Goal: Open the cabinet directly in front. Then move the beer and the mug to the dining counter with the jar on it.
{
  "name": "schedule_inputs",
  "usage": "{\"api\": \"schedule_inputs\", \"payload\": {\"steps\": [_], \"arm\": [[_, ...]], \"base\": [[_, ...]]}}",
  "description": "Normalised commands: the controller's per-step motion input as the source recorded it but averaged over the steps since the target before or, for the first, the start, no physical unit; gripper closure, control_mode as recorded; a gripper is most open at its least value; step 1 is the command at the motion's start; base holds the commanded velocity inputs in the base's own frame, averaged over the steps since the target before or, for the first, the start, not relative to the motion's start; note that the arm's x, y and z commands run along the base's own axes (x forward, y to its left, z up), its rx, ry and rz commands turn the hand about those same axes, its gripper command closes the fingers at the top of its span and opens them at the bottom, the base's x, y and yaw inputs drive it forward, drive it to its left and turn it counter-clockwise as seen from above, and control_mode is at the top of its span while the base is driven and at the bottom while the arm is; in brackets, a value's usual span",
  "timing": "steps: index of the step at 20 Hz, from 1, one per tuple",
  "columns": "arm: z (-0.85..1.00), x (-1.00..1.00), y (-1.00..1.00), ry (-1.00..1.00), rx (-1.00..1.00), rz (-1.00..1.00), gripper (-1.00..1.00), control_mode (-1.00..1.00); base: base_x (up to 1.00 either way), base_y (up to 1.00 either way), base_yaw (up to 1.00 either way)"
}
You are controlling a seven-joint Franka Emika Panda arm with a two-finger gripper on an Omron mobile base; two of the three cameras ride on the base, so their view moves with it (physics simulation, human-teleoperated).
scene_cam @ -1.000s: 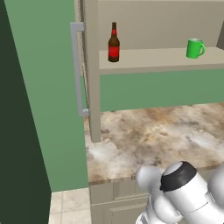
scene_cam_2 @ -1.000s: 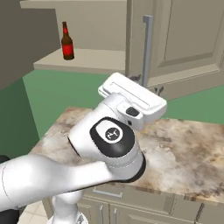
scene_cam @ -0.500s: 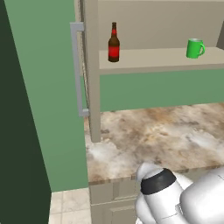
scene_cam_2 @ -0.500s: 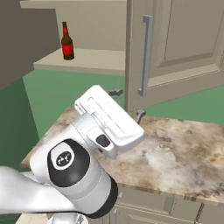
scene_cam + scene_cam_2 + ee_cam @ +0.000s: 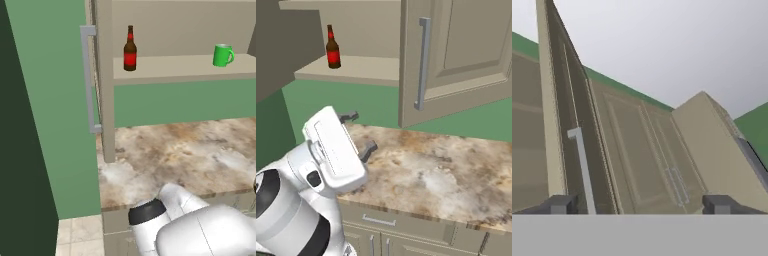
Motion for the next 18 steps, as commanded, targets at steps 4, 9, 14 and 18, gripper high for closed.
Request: {"api": "schedule_inputs", "payload": {"steps": [4,9,14,18], "arm": [[0.16,-0.19,0.42,-0.01,0.08,-0.01,-1.00,-1.00],[0.16,0.00,0.10,-0.10,0.01,-0.17,-1.00,-1.00],[0.24,0.00,0.22,-0.09,0.02,-0.19,-1.00,-1.00],[0.17,0.00,0.34,-0.01,0.03,-0.18,-1.00,-1.00]], "base": [[0.00,0.00,0.00],[0.00,0.00,0.00],[0.00,0.00,0.00],[0.00,0.00,0.00]]}}
